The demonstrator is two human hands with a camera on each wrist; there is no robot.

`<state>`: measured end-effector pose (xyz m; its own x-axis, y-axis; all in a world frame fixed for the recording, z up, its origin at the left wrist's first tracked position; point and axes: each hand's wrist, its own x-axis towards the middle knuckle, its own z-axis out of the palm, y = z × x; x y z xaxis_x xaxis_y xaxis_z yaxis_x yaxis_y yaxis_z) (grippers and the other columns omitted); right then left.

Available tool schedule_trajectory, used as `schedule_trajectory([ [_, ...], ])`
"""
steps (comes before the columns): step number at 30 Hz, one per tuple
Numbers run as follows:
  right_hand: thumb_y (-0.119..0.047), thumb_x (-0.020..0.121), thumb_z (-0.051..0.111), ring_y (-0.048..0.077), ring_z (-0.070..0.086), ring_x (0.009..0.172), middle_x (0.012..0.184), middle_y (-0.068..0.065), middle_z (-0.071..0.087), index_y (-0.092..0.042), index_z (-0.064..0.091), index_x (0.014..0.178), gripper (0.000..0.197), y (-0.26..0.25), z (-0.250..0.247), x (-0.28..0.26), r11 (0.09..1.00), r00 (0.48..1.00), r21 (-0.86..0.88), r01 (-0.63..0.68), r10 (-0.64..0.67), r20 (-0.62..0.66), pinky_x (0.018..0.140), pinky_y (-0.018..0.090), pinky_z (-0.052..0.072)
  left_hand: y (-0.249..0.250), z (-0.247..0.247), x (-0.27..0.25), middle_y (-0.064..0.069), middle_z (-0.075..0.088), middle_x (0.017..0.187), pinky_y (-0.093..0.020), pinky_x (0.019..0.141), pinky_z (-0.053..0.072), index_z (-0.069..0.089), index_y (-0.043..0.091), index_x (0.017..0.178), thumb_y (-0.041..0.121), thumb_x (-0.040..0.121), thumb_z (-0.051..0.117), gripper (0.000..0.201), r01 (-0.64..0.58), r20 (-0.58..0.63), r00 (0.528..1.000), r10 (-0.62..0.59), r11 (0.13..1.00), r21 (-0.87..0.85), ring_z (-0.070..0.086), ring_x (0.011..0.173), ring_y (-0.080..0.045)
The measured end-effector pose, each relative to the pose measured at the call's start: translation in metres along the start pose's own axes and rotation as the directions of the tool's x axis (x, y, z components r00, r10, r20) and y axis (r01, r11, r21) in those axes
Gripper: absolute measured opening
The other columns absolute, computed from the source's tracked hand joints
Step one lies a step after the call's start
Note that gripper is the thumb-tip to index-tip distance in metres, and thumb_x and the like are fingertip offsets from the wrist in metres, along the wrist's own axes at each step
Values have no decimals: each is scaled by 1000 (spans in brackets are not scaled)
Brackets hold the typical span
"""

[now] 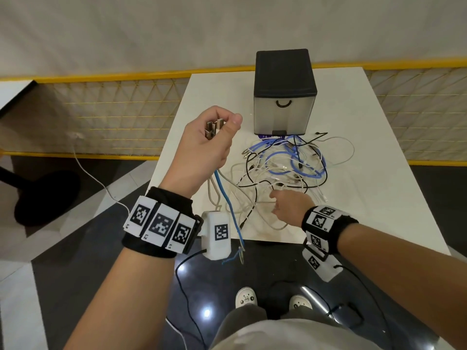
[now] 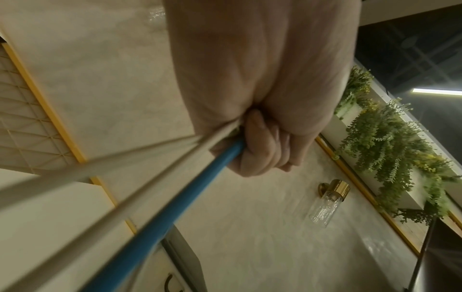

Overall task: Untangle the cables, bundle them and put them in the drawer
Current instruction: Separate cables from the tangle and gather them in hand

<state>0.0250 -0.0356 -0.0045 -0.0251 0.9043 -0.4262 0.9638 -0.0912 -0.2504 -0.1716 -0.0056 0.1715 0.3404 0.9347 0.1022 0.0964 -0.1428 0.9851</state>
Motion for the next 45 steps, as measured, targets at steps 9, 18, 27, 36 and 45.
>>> schedule_trajectory([
  [9, -36, 95, 51, 15, 60, 99, 113, -6, 62, -26, 71, 109, 26, -24, -10, -20, 865, 862, 11, 501, -500, 81, 87, 35, 49, -4, -7, -4, 6, 31, 57, -25, 44, 19, 55, 15, 86, 22, 101, 56, 17, 9, -31, 999, -10, 1000, -12, 24, 49, -12],
  [18, -41, 100, 25, 8, 56, 120, 125, 2, 61, -8, 47, 134, 52, -67, -44, -48, 377, 817, 818, 435, -548, -182, 107, 21, 38, -15, 9, -4, 6, 30, 53, -22, 43, 23, 55, 14, 89, 21, 101, 55, 15, 33, 19, 999, -33, 999, -25, 23, 48, -12],
  [27, -19, 103, 36, 33, 55, 109, 122, 16, 58, -6, 44, 128, 30, -65, 23, -45, 729, 756, 471, 497, -630, 177, 99, 40, 42, -4, -4, -3, 8, 33, 55, -23, 43, 21, 53, 15, 88, 19, 103, 51, 16, -85, -118, 991, 69, 988, -129, 25, 46, -9],
  [36, -49, 84, 62, 26, 38, 126, 137, 12, 42, -9, 47, 133, 65, -72, 31, -40, 633, 645, -133, 762, -724, 247, 107, 45, 30, -8, -19, -7, 1, 29, 58, -26, 44, 20, 53, 16, 88, 25, 103, 51, 17, -32, -158, 987, 14, 993, -113, 23, 50, -12],
  [45, -2, 90, 50, 27, 58, 94, 108, 12, 53, -4, 58, 106, 19, -57, 27, -23, 870, 848, 3, 493, -482, 221, 80, 35, 46, -18, -24, -11, 2, 28, 56, -26, 45, 19, 53, 15, 88, 24, 103, 52, 17, -1, -169, 986, -16, 995, -98, 22, 50, -14],
])
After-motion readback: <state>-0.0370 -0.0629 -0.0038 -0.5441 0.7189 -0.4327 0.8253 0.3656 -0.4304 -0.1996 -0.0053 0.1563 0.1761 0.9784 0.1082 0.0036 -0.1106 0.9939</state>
